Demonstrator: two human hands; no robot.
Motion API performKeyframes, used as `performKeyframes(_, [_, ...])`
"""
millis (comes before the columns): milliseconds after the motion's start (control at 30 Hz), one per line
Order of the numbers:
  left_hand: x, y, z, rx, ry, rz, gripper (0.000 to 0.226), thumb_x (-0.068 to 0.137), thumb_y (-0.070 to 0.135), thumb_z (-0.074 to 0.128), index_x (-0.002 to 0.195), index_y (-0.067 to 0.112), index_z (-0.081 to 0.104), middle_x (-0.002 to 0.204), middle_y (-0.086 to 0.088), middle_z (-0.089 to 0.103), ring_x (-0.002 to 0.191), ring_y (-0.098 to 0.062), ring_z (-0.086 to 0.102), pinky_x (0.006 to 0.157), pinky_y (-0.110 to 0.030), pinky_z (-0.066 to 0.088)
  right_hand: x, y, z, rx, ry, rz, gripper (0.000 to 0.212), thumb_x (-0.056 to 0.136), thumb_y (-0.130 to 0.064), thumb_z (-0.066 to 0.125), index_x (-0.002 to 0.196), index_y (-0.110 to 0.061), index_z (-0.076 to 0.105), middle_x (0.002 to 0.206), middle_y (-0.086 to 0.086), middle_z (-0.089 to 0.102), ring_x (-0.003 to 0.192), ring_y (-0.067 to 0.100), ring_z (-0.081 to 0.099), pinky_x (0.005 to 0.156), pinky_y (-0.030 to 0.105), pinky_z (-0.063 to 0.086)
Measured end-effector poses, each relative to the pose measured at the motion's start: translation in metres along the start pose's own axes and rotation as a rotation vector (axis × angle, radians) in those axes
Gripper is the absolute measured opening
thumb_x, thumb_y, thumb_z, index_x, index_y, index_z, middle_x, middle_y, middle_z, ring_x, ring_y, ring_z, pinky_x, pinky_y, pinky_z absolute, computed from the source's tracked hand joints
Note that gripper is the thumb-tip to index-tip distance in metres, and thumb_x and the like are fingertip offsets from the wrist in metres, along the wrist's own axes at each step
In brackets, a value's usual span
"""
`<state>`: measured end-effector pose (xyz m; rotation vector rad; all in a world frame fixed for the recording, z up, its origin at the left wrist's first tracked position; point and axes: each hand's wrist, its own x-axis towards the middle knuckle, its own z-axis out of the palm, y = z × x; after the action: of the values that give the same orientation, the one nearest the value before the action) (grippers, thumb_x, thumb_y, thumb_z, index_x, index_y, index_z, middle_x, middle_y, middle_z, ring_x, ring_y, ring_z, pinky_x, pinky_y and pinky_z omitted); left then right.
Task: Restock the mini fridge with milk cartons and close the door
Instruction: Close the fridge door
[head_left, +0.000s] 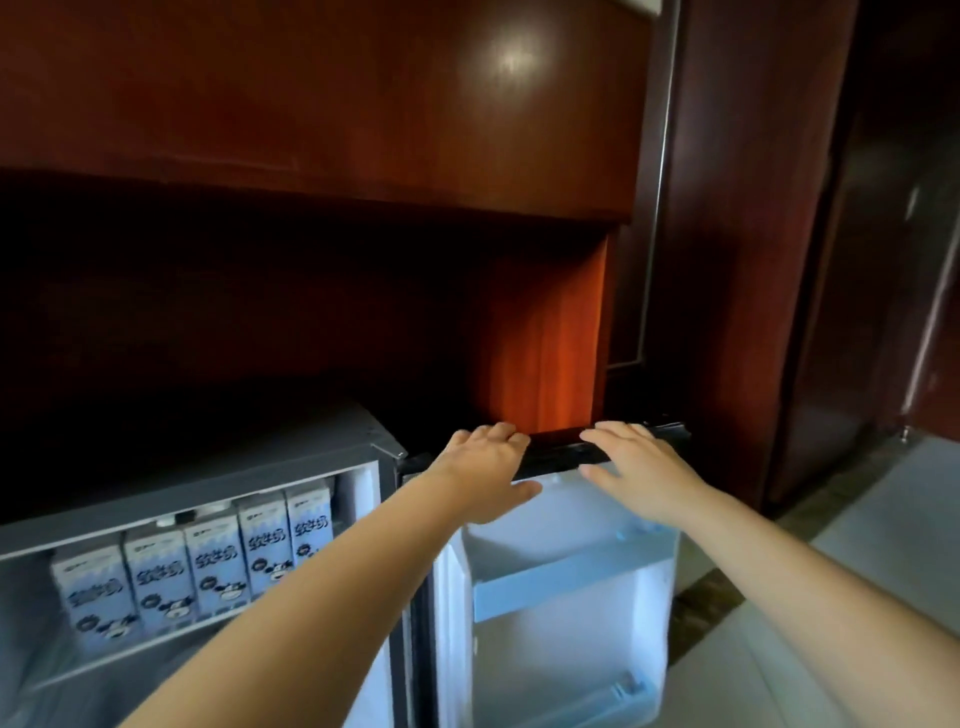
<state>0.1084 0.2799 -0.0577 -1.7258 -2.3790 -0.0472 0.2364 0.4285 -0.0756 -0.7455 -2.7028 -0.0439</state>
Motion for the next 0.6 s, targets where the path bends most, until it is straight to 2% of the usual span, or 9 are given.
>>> performKeyframes(67, [0.024,0.002,0.008,0.042,-0.020,-0.059,0.067,0.094,0.050,0.040,0.145,0.011,0.023,0.152,-0.009,0.025,0.139,-0.028,0.026,0.113,-0.041,0.020,0.015,0.011,0.006,-0.005,-0.028,0.006,0.055,0.096,-0.041,0.043,0.146,-0.021,0.030,0.154,-0.001,0.025,0.141,0.019,0.023,0.112,0.036,0.026])
performKeyframes(167, [0.052,0.000,0.022,0.053,-0.070,-0.149,0.065,0.092,0.055,0.038,0.138,0.009,0.032,0.141,-0.010,0.041,0.131,-0.028,0.038,0.109,-0.041,0.024,0.036,0.019,0.018,0.006,-0.061,0.004,0.057,0.097,-0.044,0.039,0.148,-0.022,0.025,0.156,-0.002,0.022,0.143,0.016,0.019,0.114,0.035,0.022])
performKeyframes(267, [0.065,-0.003,0.031,0.095,0.036,-0.178,0.052,0.090,0.055,0.044,0.118,0.012,0.051,0.122,-0.008,0.058,0.115,-0.027,0.053,0.101,-0.038,0.030,0.049,0.020,0.028,0.021,-0.109,-0.005,0.058,0.097,-0.049,0.034,0.149,-0.024,0.023,0.157,-0.003,0.020,0.144,0.014,0.016,0.115,0.036,0.017])
performKeyframes(333, [0.068,-0.006,0.032,0.110,0.115,-0.179,0.048,0.086,0.056,0.051,0.109,0.014,0.055,0.114,-0.006,0.062,0.108,-0.026,0.058,0.097,-0.035,0.033,0.052,0.020,0.030,0.037,-0.129,-0.009,0.058,0.097,-0.051,0.033,0.148,-0.025,0.024,0.156,-0.005,0.021,0.143,0.014,0.018,0.115,0.037,0.014])
performKeyframes(467, [0.069,-0.012,0.032,0.038,0.107,-0.184,0.058,0.080,0.058,0.057,0.117,0.014,0.056,0.116,-0.005,0.063,0.109,-0.025,0.058,0.094,-0.033,0.035,0.049,0.024,0.020,0.045,-0.155,-0.002,0.060,0.093,-0.055,0.039,0.145,-0.026,0.030,0.152,-0.005,0.028,0.139,0.018,0.029,0.116,0.040,0.011])
performKeyframes(600, [0.061,-0.009,0.027,-0.002,0.069,-0.185,0.061,0.080,0.057,0.059,0.123,0.014,0.054,0.121,-0.006,0.060,0.112,-0.026,0.056,0.095,-0.033,0.038,0.035,0.021,0.012,-0.011,-0.217,0.020,0.067,0.091,-0.061,0.035,0.148,-0.026,0.023,0.150,-0.002,0.025,0.137,0.023,0.027,0.114,0.038,0.016])
